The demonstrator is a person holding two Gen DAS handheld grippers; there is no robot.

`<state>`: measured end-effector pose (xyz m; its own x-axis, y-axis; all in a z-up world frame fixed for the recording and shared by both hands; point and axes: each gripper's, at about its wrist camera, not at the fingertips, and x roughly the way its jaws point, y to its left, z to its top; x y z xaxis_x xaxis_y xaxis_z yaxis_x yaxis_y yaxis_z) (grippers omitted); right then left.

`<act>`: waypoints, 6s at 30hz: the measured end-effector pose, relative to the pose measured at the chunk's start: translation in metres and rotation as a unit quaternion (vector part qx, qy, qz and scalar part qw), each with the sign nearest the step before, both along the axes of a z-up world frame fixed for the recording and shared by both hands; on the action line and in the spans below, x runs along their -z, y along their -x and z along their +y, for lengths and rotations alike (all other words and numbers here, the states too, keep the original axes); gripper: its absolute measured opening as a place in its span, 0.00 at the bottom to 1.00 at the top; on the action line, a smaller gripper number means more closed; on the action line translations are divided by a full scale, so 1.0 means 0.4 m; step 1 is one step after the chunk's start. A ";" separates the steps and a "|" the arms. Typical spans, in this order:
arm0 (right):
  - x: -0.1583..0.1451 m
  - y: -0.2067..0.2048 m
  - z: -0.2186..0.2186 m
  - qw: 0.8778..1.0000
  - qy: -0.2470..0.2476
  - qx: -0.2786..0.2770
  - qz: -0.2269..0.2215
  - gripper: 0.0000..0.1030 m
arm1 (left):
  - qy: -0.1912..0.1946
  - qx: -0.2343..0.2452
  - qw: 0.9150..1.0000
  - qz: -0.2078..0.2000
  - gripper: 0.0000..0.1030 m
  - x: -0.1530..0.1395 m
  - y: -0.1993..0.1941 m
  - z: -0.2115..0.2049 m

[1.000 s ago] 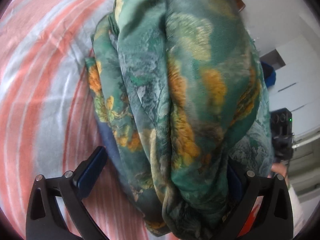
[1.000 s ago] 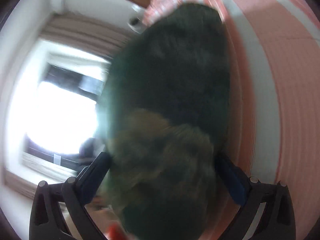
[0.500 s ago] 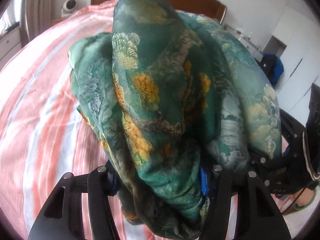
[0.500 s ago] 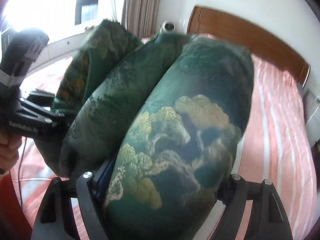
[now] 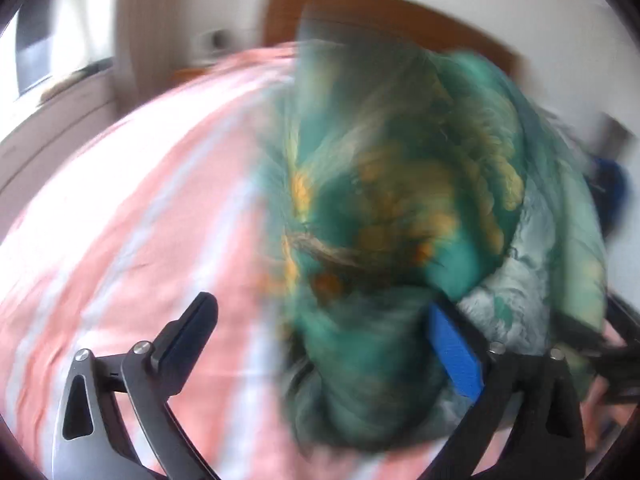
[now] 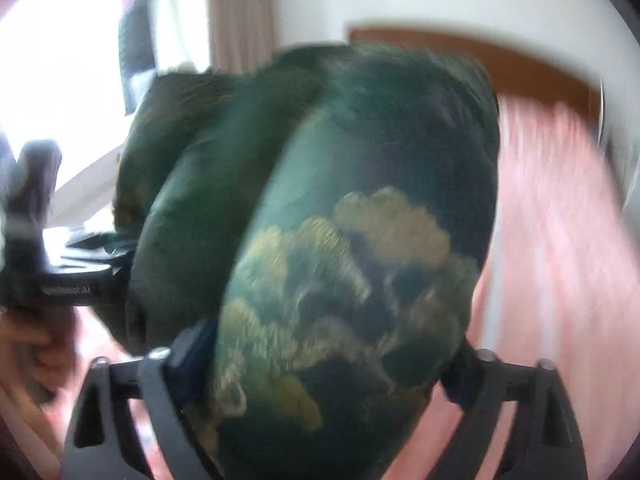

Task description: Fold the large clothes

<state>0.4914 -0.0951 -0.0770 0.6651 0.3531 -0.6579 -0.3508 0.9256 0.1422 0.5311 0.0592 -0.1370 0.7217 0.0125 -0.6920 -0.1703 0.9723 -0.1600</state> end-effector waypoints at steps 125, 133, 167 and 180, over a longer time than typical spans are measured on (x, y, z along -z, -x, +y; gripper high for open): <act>-0.086 0.863 -0.172 0.988 0.065 0.138 -0.023 1.00 | -0.110 0.045 0.993 -0.023 1.00 -0.159 0.861 -0.347; -0.093 0.865 -0.172 0.986 0.080 0.147 -0.019 1.00 | -0.109 0.045 0.993 -0.025 1.00 -0.165 0.865 -0.345; -0.122 0.876 -0.180 0.989 0.052 0.137 -0.017 1.00 | -0.138 0.040 0.989 -0.044 1.00 -0.197 0.870 -0.381; -0.117 0.877 -0.171 0.989 0.054 0.135 -0.015 1.00 | -0.135 0.036 0.989 -0.040 1.00 -0.186 0.864 -0.369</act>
<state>0.1405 -0.1636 -0.0303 0.7447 0.0887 -0.6614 -0.0919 0.9953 0.0299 0.1855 -0.0883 -0.0627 0.7793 0.1366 -0.6116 -0.0972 0.9905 0.0973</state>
